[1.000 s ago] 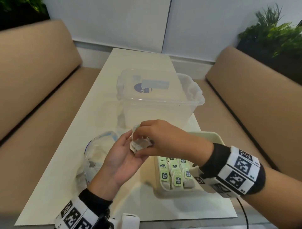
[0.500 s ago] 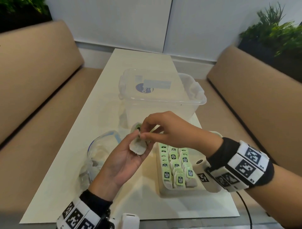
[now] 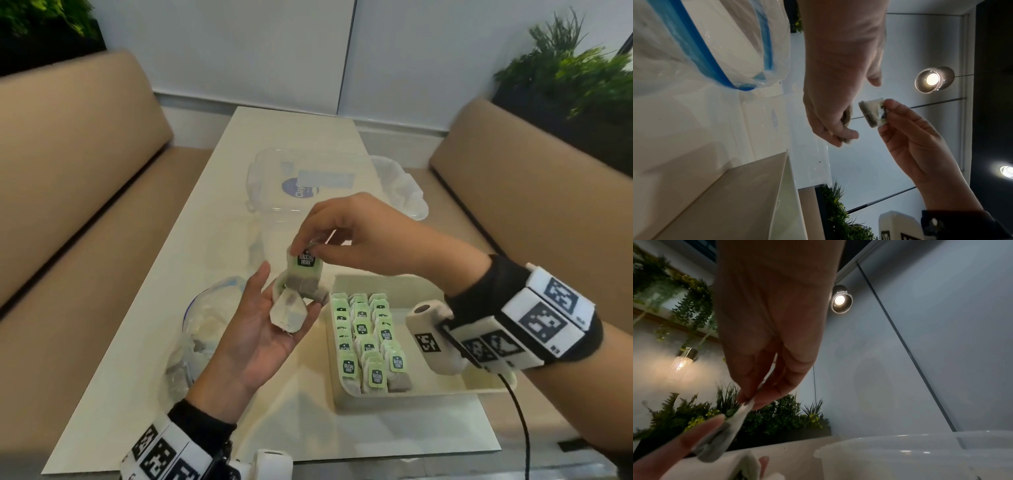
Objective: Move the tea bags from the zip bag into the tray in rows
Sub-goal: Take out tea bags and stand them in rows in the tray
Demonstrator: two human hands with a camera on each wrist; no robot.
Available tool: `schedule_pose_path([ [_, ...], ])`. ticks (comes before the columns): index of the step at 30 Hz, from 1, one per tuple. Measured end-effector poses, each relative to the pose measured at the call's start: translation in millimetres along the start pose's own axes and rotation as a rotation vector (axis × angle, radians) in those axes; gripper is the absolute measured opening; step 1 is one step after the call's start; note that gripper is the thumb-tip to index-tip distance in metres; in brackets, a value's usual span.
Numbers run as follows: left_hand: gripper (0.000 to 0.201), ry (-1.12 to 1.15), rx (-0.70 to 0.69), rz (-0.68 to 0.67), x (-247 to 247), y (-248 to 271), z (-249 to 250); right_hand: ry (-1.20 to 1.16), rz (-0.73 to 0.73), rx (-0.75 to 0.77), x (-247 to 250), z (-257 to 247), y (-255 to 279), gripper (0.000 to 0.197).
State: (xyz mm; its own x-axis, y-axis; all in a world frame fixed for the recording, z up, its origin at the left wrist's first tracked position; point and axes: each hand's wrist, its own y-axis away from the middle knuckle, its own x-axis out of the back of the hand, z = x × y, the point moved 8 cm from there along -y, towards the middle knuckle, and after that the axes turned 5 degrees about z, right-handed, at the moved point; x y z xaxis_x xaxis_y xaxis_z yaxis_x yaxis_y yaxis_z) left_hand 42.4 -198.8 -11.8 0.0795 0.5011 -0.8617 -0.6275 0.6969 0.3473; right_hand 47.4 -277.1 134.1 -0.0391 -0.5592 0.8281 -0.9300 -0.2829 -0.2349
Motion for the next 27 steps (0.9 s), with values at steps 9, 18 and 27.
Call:
schedule_pose_path([
  [9, 0.029, -0.252, -0.186, 0.124, -2, 0, 2, 0.238, 0.016, 0.085, -2, -9, -2, 0.024],
  [18, 0.03, -0.276, -0.248, 0.156, 0, 2, -1, 0.226, 0.004, 0.11, -1, -17, 8, 0.019],
  [27, 0.024, -0.104, -0.158, 0.205, 37, 1, 4, 0.095, -0.213, -0.115, 11, 39, 71, 0.029],
])
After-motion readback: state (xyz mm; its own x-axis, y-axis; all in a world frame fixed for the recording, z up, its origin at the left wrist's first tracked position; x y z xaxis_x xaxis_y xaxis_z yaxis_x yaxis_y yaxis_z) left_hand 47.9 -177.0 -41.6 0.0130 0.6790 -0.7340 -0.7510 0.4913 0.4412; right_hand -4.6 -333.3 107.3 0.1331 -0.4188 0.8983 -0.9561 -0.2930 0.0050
